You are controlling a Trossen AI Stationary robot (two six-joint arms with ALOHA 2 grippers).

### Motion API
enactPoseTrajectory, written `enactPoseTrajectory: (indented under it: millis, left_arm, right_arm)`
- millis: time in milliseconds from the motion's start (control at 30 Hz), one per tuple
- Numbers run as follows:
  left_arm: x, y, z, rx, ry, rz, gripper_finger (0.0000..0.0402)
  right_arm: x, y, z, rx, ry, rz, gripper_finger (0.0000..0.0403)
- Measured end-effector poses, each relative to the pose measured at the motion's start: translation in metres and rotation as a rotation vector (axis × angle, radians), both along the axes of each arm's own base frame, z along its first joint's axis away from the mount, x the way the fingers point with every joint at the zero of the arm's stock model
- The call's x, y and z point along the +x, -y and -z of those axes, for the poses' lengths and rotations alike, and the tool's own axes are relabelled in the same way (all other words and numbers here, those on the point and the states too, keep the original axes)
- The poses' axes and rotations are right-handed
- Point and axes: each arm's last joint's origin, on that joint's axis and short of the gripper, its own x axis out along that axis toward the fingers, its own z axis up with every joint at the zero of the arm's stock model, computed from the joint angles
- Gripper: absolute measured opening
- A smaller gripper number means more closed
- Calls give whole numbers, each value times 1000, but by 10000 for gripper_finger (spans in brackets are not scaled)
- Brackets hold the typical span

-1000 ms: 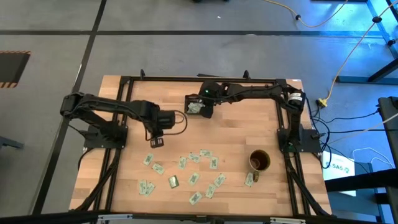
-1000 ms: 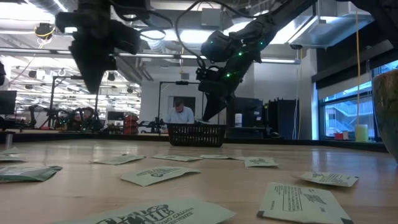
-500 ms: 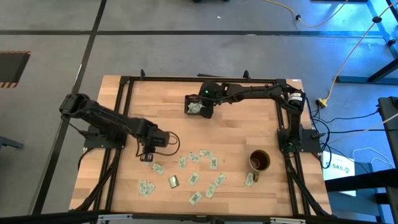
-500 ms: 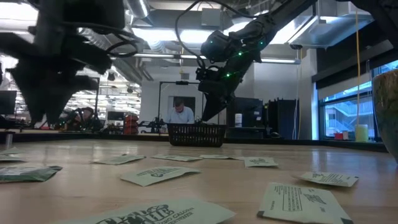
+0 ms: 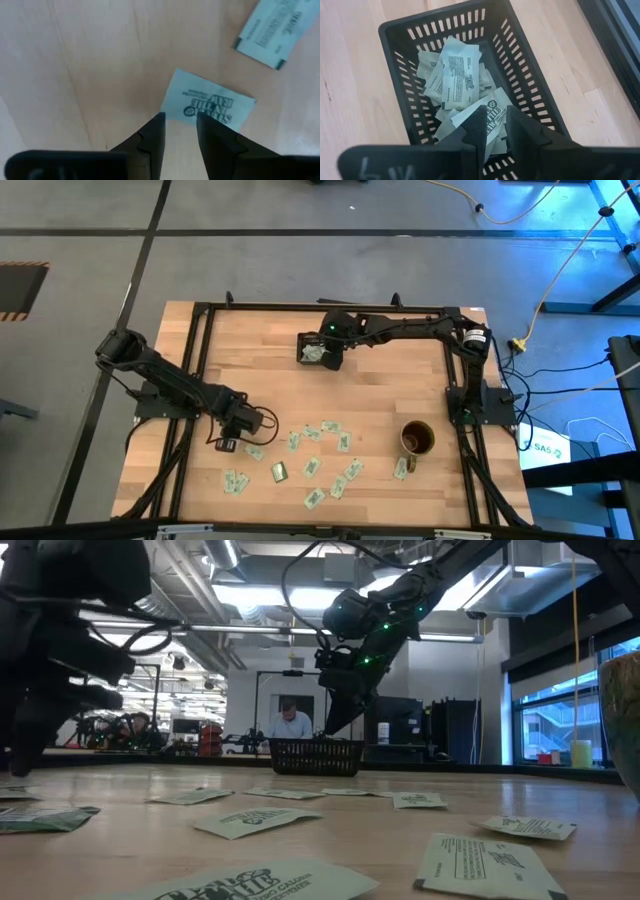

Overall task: Pick and place Stevia / Truvia into bins
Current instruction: Put the white stevia packet into the black bin

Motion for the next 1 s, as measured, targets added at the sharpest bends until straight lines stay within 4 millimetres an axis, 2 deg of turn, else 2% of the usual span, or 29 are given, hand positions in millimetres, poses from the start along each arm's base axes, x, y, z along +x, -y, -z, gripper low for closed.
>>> enactPoseTrajectory:
  millis: [233,667,867,1000]
  left_arm:
    - [-3,-1,8,-9,23,-58,87]
    - [-2,-3,9,22,37,-90,6]
    - [-2,-3,8,19,40,-92,2]
    - [-1,-9,4,-32,45,-122,2]
  right_arm:
    - [0,0,0,12,7,18,78]
    - [0,0,0,12,7,19,78]
    - [-1,0,-2,15,7,22,78]
    - [-4,-2,-15,30,41,30,78]
